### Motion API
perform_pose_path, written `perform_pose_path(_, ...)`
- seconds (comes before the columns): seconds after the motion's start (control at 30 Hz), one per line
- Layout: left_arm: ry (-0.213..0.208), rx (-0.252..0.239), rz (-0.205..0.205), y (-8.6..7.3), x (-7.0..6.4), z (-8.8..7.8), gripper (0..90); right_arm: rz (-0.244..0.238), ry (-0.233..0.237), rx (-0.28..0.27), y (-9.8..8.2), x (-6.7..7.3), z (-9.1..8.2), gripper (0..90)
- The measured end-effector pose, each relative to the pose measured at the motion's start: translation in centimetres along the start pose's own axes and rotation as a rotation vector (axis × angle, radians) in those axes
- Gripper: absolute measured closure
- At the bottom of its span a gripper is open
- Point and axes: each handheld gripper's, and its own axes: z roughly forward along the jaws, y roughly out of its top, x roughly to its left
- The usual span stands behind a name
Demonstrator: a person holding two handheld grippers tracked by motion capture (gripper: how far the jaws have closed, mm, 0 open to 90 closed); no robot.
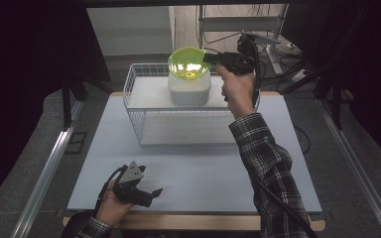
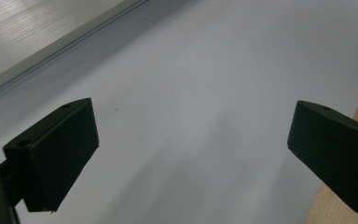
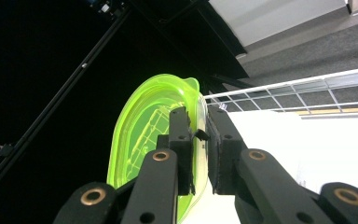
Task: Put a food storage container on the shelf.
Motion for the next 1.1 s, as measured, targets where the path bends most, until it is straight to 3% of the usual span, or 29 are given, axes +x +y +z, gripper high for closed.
perform_pose_path(0.2, -0.001, 0.001, 0.002, 0.0, 0.0, 0.0, 1.6, 0.008, -0.003, -0.014, -0.1, -0.1, 0.5, 81.4)
perform_pose_path(0.4, -0.002, 0.001, 0.004, 0.0, -0.1, 0.0, 1.6, -0.021, -0.024, -0.019, -0.2, 0.2, 0.8, 79.8)
perform_pose_path(0.47, -0.003, 0.002, 0.006, 0.0, -0.1, 0.0, 1.7, -0.040, -0.055, -0.021, -0.3, 0.2, 0.9, 76.8)
perform_pose_path(0.7, -0.006, 0.007, 0.009, 0.0, -0.1, 0.1, 1.7, -0.028, -0.061, -0.018, -0.3, -0.1, 1.2, 72.0)
perform_pose_path(0.93, -0.006, 0.008, 0.009, 0.0, -0.1, 0.1, 1.7, -0.045, -0.058, -0.010, -0.2, -0.3, 1.1, 62.8)
perform_pose_path(1.1, -0.005, 0.008, 0.010, 0.0, -0.2, 0.1, 1.7, -0.066, -0.038, -0.011, 0.0, -0.4, 0.5, 49.6)
